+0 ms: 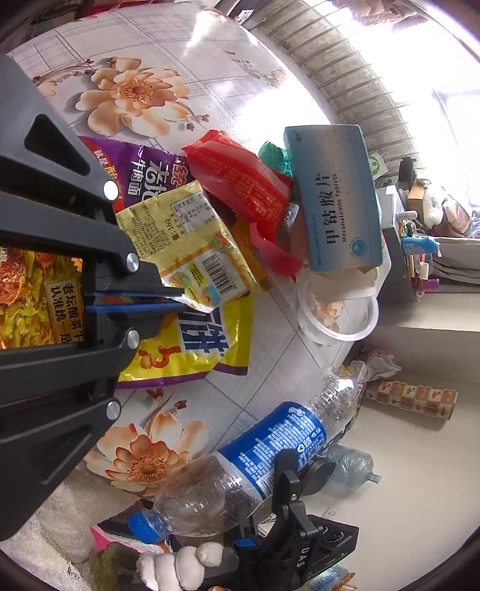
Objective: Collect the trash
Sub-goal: 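Carry the Pepsi bottle to the blue wastebasket and open the right tool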
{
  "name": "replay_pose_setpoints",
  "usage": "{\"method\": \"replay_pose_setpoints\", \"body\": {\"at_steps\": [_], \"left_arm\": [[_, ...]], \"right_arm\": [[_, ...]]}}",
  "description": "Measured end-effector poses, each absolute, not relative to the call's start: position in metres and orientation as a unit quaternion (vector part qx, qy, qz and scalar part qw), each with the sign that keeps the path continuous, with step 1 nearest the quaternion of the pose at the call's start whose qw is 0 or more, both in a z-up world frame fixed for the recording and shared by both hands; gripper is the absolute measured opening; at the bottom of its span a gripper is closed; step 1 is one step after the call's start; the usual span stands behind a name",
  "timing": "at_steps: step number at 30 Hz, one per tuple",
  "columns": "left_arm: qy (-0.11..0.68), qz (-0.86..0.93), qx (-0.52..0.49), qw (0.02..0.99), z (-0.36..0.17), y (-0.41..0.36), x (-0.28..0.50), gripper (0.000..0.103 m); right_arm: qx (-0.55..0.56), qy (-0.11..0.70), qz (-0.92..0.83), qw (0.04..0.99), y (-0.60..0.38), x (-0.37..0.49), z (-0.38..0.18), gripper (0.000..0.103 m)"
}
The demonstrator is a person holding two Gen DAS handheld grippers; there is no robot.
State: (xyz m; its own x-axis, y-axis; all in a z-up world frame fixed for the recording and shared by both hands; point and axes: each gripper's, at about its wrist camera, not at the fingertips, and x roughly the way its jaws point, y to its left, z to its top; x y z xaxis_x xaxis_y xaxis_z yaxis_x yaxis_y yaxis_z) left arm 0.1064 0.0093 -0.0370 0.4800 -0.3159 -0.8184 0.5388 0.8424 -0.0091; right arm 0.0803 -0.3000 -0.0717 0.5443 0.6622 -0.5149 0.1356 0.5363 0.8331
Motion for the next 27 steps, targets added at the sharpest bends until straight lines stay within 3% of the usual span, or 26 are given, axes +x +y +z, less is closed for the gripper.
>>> {"method": "replay_pose_setpoints", "body": {"at_steps": [9, 18, 23, 27], "left_arm": [[0.389, -0.288, 0.109, 0.868, 0.03, -0.001, 0.078, 0.002], [0.337, -0.42, 0.13, 0.833, 0.089, -0.114, 0.098, 0.002], [0.377, -0.492, 0.123, 0.775, 0.077, -0.214, 0.139, 0.002], [0.449, -0.513, 0.129, 0.72, 0.03, -0.306, 0.176, 0.002]], "right_arm": [[0.479, 0.393, 0.191, 0.761, -0.329, 0.046, -0.06, 0.056], [0.541, 0.295, 0.118, 0.778, -0.419, -0.011, -0.061, 0.056], [0.597, 0.267, 0.039, 0.756, -0.474, -0.039, -0.097, 0.056], [0.658, 0.28, -0.003, 0.699, -0.508, -0.04, -0.152, 0.056]]}}
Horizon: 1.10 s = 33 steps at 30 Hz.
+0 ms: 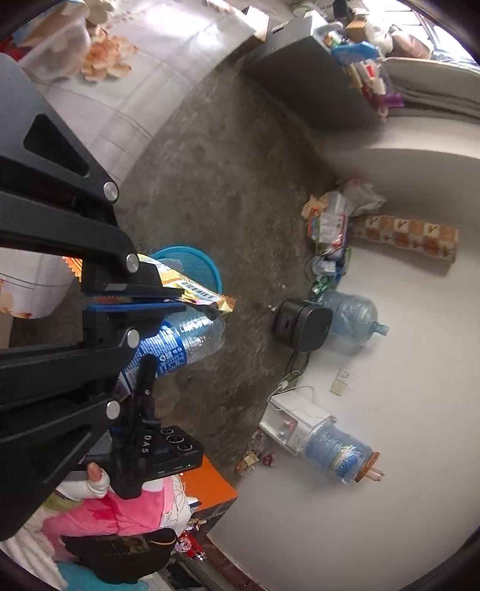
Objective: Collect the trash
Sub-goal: 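Carry the Pepsi bottle to the blue wastebasket and open the right tool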
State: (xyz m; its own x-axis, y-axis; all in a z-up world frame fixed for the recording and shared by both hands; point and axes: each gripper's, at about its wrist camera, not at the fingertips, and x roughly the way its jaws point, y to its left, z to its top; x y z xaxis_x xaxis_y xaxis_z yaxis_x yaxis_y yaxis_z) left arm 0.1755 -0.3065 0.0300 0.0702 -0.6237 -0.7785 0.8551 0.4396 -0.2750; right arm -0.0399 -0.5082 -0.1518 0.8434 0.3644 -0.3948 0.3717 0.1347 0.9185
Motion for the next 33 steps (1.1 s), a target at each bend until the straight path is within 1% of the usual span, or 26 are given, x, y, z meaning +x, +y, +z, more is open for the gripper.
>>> {"method": "replay_pose_setpoints", "body": {"at_steps": [5, 9, 10, 11, 12, 13, 14, 15, 16, 20, 24, 28, 32, 33], "left_arm": [[0.518, -0.491, 0.191, 0.674, -0.056, -0.415, 0.197, 0.003], [0.563, -0.462, 0.214, 0.651, -0.125, -0.471, 0.208, 0.004], [0.57, -0.456, 0.219, 0.647, -0.139, -0.482, 0.211, 0.009], [0.575, -0.452, 0.223, 0.644, -0.152, -0.493, 0.213, 0.017], [0.578, -0.45, 0.228, 0.642, -0.163, -0.501, 0.215, 0.024], [0.578, -0.443, 0.232, 0.644, -0.172, -0.509, 0.218, 0.038], [0.577, -0.439, 0.233, 0.648, -0.178, -0.514, 0.219, 0.048], [0.575, -0.436, 0.232, 0.652, -0.181, -0.517, 0.22, 0.052], [0.573, -0.435, 0.227, 0.657, -0.182, -0.518, 0.222, 0.053], [0.573, -0.442, 0.183, 0.666, -0.171, -0.515, 0.23, 0.055], [0.544, -0.456, 0.179, 0.681, -0.138, -0.506, 0.228, 0.056], [0.509, -0.478, 0.168, 0.695, -0.09, -0.483, 0.223, 0.056], [0.448, -0.505, 0.161, 0.72, -0.032, -0.445, 0.212, 0.064], [0.432, -0.511, 0.16, 0.726, -0.016, -0.431, 0.207, 0.065]], "right_arm": [[0.738, 0.301, -0.032, 0.603, -0.542, -0.024, -0.233, 0.056], [0.797, 0.31, -0.059, 0.514, -0.564, -0.006, -0.301, 0.057], [0.809, 0.314, -0.072, 0.492, -0.568, -0.003, -0.317, 0.058], [0.816, 0.319, -0.088, 0.473, -0.572, -0.001, -0.33, 0.058], [0.822, 0.322, -0.102, 0.459, -0.578, 0.001, -0.342, 0.06], [0.829, 0.319, -0.112, 0.445, -0.583, 0.003, -0.353, 0.06], [0.838, 0.316, -0.122, 0.428, -0.586, 0.006, -0.364, 0.064], [0.845, 0.312, -0.136, 0.413, -0.589, -0.001, -0.37, 0.07], [0.849, 0.306, -0.154, 0.402, -0.592, -0.005, -0.373, 0.072], [0.861, 0.27, -0.159, 0.4, -0.598, -0.015, -0.374, 0.074], [0.859, 0.252, -0.161, 0.417, -0.594, -0.023, -0.367, 0.074], [0.851, 0.228, -0.17, 0.441, -0.591, -0.044, -0.343, 0.074], [0.814, 0.224, -0.181, 0.504, -0.581, -0.059, -0.313, 0.074], [0.8, 0.226, -0.184, 0.525, -0.579, -0.058, -0.302, 0.074]]}}
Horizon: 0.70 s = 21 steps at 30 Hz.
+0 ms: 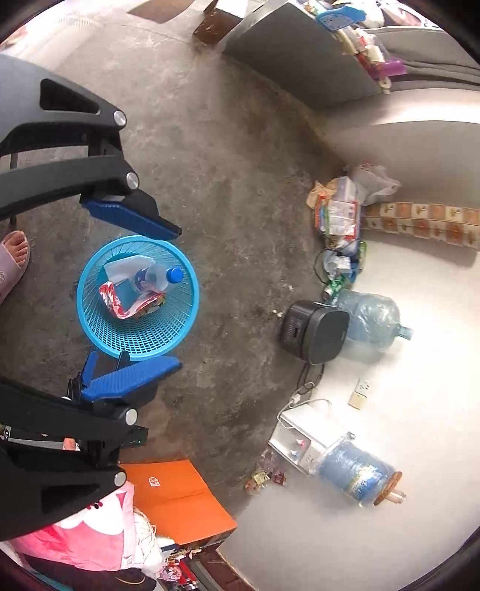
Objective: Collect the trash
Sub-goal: 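Carry the Pepsi bottle to the blue wastebasket and open the right tool, then grasp the purple noodle bag with the right tool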
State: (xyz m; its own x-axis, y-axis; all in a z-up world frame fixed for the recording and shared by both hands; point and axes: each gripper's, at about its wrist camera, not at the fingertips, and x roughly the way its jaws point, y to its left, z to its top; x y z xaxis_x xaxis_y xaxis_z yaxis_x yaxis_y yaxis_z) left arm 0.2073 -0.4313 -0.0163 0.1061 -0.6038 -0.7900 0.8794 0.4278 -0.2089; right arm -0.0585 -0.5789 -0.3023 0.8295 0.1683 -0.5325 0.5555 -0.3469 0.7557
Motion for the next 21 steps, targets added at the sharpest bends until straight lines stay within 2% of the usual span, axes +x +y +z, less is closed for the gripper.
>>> {"method": "replay_pose_setpoints", "body": {"at_steps": [5, 9, 10, 13, 17, 21], "left_arm": [[0.371, -0.524, 0.117, 0.758, 0.048, -0.349, 0.19, 0.079], [0.321, -0.492, 0.065, 0.806, 0.087, -0.262, 0.177, 0.093], [0.307, -0.474, 0.054, 0.823, 0.095, -0.24, 0.173, 0.095], [0.279, -0.428, 0.029, 0.859, 0.114, -0.174, 0.162, 0.095], [0.259, -0.349, 0.002, 0.901, 0.124, -0.081, 0.15, 0.095], [0.291, -0.261, -0.023, 0.92, 0.108, 0.008, 0.134, 0.095]], "right_arm": [[0.693, 0.257, -0.19, 0.647, -0.555, -0.052, -0.232, 0.075], [0.547, 0.276, -0.187, 0.768, -0.52, -0.03, -0.155, 0.076], [0.508, 0.279, -0.187, 0.794, -0.508, -0.025, -0.135, 0.08], [0.397, 0.269, -0.183, 0.858, -0.47, -0.015, -0.086, 0.093], [0.305, 0.258, -0.132, 0.907, -0.419, -0.006, -0.048, 0.093], [0.31, 0.275, -0.019, 0.91, -0.379, 0.001, -0.042, 0.093]]}}
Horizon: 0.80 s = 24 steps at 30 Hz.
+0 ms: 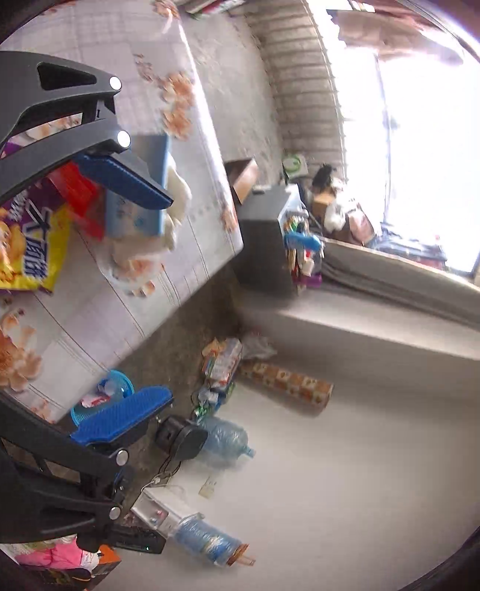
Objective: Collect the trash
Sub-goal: 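Grasp the purple noodle bag with the right tool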
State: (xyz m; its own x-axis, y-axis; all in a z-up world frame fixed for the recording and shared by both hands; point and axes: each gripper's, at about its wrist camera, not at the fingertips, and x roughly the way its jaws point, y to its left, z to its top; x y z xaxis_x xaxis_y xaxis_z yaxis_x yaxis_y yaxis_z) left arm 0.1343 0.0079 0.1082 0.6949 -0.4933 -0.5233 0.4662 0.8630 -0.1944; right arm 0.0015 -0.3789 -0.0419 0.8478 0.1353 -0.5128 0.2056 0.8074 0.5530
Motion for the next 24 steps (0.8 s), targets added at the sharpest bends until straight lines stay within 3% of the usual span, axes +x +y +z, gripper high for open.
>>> {"method": "replay_pose_setpoints", "body": {"at_steps": [2, 6, 9, 13, 16, 18, 20, 24], "left_arm": [[0.301, -0.218, -0.02, 0.928, 0.096, 0.044, 0.122, 0.095], [0.328, -0.151, -0.012, 0.932, 0.063, 0.096, 0.103, 0.089], [0.359, -0.133, -0.02, 0.923, 0.032, 0.115, 0.096, 0.077], [0.41, -0.131, -0.02, 0.903, -0.01, 0.124, 0.099, 0.048], [0.448, -0.146, -0.025, 0.882, -0.038, 0.127, 0.101, 0.032], [0.466, -0.15, -0.042, 0.871, -0.053, 0.134, 0.102, 0.026], [0.482, -0.149, -0.059, 0.862, -0.063, 0.139, 0.103, 0.019], [0.485, -0.161, -0.074, 0.856, -0.07, 0.142, 0.101, 0.017]], "right_arm": [[0.322, 0.298, 0.04, 0.898, -0.358, 0.01, -0.05, 0.091], [0.344, 0.37, 0.133, 0.853, -0.305, 0.038, -0.068, 0.078], [0.369, 0.422, 0.188, 0.806, -0.267, 0.054, -0.086, 0.07], [0.384, 0.493, 0.212, 0.752, -0.225, 0.064, -0.113, 0.058], [0.392, 0.527, 0.217, 0.722, -0.203, 0.064, -0.126, 0.051], [0.396, 0.537, 0.216, 0.713, -0.193, 0.065, -0.127, 0.043], [0.397, 0.541, 0.213, 0.71, -0.19, 0.069, -0.128, 0.042], [0.394, 0.545, 0.216, 0.708, -0.176, 0.074, -0.126, 0.037]]}}
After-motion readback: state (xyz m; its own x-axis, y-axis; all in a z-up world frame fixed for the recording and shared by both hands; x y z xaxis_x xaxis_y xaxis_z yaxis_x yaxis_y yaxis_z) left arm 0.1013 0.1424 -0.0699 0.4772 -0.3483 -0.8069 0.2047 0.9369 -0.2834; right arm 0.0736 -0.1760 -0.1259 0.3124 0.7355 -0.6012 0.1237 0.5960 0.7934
